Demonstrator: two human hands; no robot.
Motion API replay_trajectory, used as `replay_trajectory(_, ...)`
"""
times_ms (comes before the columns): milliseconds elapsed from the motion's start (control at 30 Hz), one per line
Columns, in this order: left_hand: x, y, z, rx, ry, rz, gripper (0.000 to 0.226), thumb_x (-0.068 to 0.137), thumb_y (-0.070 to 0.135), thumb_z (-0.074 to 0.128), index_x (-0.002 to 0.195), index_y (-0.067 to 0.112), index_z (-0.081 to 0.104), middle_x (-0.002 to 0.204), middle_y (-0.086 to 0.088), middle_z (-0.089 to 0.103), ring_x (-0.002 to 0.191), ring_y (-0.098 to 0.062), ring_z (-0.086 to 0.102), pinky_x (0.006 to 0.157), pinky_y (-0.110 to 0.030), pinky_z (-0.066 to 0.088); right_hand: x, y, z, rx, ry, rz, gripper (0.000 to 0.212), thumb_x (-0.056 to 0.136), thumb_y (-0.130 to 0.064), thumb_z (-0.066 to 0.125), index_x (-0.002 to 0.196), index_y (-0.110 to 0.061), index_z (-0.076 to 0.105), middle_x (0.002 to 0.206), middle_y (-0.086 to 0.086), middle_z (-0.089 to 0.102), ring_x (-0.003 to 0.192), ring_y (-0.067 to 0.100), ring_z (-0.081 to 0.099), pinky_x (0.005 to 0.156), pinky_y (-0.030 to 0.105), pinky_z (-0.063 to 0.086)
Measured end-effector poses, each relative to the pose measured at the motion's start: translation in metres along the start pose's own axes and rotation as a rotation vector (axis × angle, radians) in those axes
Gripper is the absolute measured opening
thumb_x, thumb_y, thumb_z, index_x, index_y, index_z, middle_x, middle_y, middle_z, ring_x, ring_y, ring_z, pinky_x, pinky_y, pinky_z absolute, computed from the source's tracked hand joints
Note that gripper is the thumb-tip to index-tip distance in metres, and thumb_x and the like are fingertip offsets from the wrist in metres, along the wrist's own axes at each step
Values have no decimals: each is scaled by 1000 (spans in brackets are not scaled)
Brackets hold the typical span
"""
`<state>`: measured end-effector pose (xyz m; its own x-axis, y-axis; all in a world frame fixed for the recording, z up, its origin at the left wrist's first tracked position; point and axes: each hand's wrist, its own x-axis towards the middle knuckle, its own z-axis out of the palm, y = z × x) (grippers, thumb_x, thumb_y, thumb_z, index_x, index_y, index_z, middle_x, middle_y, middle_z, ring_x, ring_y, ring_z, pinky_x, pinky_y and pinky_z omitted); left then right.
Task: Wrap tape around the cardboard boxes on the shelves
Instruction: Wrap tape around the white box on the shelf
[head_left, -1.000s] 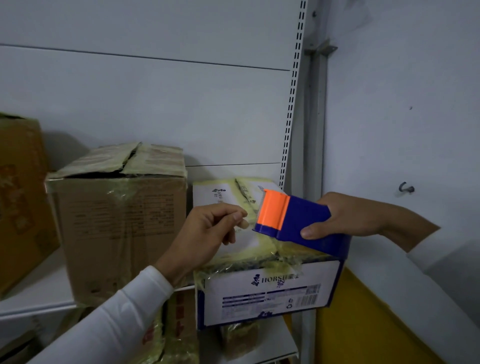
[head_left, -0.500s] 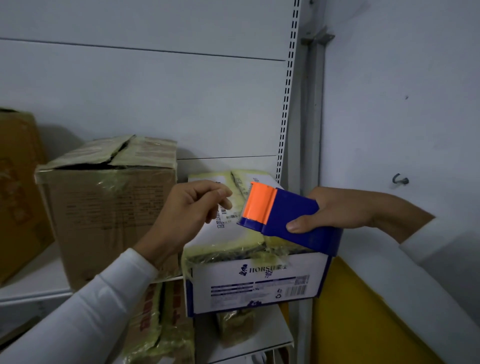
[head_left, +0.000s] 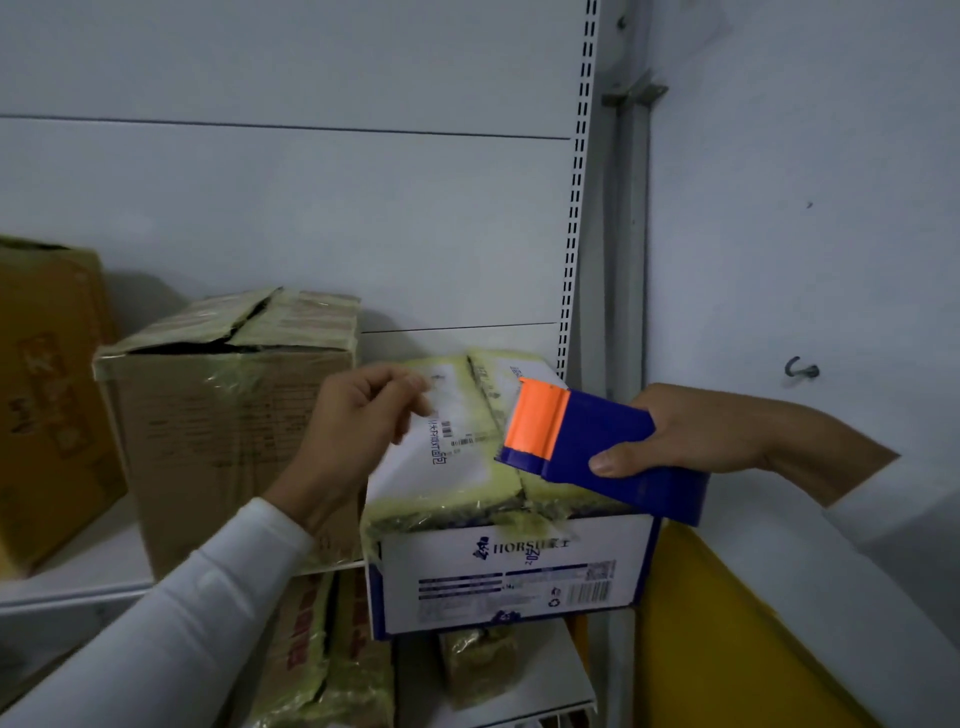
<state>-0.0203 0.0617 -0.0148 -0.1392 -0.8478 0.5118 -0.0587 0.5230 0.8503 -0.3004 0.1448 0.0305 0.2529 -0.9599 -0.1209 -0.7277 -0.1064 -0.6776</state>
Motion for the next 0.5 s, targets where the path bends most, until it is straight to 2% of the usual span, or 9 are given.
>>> replay_trajectory(100,14,8,-7,61,-90,-14,21,93,6,54,76,3,66,65,-7,66,49,-14,45,47,-24,39,-8,3,-5,13,44,53,42,74,-51,76,74,-9,68,77,9,73,66,20,65,59,24,44)
replay_trajectory(200,18,16,-2,37,-155,-2,19,94,1,52,80,0,65,67,-8,64,51,-13,47,48,-22,42,-8,2,-4,11,103,108,70,65,-66,76,83,1,69,85,19,73,67,24,64,62,29,41)
replay_trajectory(333,23,15,-4,38,-228,10,9,88,-5,56,85,-4,64,75,-15,64,55,-11,49,53,-23,45,-7,-3,-3,42,135,173,54,67,-61,76,79,-8,71,82,15,73,62,18,63,58,23,41)
replay_trajectory(400,25,14,-7,33,-264,7,6,87,-4,58,89,-5,64,77,-17,63,56,-11,50,54,-23,47,-6,-7,-1,38,142,201,53,66,-58,74,82,-8,72,82,12,74,62,16,64,58,22,43)
replay_trajectory(500,24,9,-7,45,-247,25,11,92,6,58,87,0,66,68,-3,65,55,-9,52,55,-22,48,-4,-11,1,22,165,222,63,63,-58,72,92,-2,72,88,13,75,67,18,67,62,24,45)
